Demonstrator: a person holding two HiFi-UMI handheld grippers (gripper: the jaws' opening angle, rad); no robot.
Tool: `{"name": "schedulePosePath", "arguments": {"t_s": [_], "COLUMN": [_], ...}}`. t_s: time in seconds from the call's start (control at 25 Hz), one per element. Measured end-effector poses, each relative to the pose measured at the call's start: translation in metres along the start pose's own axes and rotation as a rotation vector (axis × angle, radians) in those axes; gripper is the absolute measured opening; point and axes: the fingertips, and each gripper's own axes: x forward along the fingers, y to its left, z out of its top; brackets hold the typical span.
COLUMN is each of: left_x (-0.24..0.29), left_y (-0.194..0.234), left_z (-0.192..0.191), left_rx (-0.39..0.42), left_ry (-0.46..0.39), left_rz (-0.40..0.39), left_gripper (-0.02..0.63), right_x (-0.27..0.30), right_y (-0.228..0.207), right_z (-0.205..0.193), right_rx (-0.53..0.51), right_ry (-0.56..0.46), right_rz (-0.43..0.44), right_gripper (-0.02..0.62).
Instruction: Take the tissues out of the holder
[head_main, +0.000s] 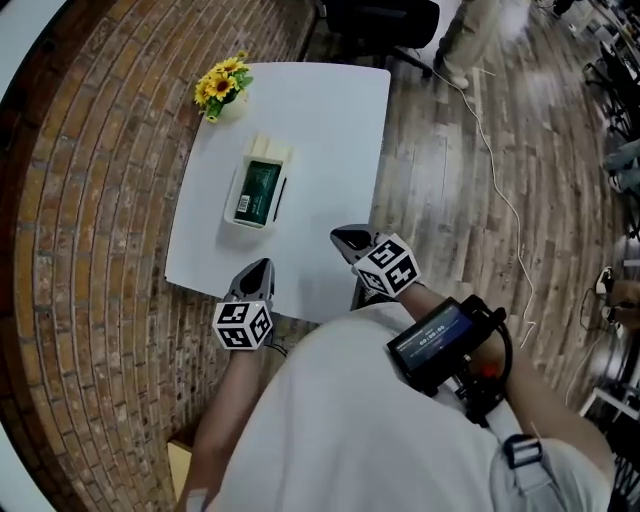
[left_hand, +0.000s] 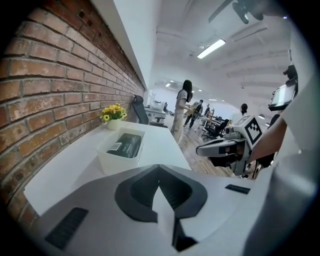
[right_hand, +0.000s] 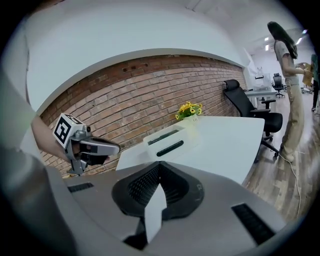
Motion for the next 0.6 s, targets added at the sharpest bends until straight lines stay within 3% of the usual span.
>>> {"name": "schedulePosePath", "arguments": {"t_s": [0.2, 0.6], "left_x": [0.005, 0.027], "left_y": [0.004, -0.005], "left_z": [0.012, 0.01], "left_rx": [0.043, 0.024], "left_ry": [0.018, 0.057], "left_rz": [0.037, 0.006], "left_gripper": [0.008, 0.008], "right_x": [0.007, 0.009], "right_y": [0.001, -0.013], "right_z": [-0.001, -0.014], "right_rx": [0.016, 0.055], "right_ry": [-0.001, 0.021], "right_rz": [0.042, 0.037], "right_gripper": [0.005, 0.006]}}
